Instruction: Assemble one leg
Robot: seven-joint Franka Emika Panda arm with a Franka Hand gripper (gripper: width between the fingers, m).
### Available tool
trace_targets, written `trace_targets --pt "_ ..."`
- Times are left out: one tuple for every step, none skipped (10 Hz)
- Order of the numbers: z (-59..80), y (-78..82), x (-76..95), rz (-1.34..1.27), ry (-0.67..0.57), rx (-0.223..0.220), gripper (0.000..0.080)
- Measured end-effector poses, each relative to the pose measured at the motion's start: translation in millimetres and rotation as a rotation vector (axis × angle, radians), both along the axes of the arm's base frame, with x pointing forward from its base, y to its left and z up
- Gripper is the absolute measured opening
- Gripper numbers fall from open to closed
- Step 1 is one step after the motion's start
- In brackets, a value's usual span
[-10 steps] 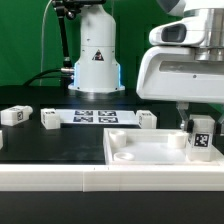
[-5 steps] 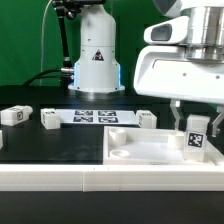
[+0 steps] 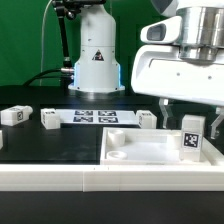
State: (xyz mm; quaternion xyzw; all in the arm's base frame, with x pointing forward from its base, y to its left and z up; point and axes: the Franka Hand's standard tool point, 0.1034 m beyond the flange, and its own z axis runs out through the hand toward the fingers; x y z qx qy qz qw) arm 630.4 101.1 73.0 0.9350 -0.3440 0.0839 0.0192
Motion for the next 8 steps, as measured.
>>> trace_targets --pt "0.0 0.0 0.0 0.0 0.0 0.0 0.0625" --pt "0.0 0.0 0.0 0.0 0.0 0.0 0.0625" --pt "0.0 0.0 0.0 0.0 0.0 0.0 0.0645" --pt "0.0 0.0 0.0 0.0 0.0 0.0 0.0645" --pt "0.0 0.0 0.0 0.0 0.0 0.0 0.0649" --pt "0.0 0.0 0.0 0.0 0.0 0.0 0.0649" --pt "0.0 0.0 0.0 0.0 0.0 0.0 0.0649" --pt "0.0 0.0 0.0 0.0 0.0 0.0 0.0649"
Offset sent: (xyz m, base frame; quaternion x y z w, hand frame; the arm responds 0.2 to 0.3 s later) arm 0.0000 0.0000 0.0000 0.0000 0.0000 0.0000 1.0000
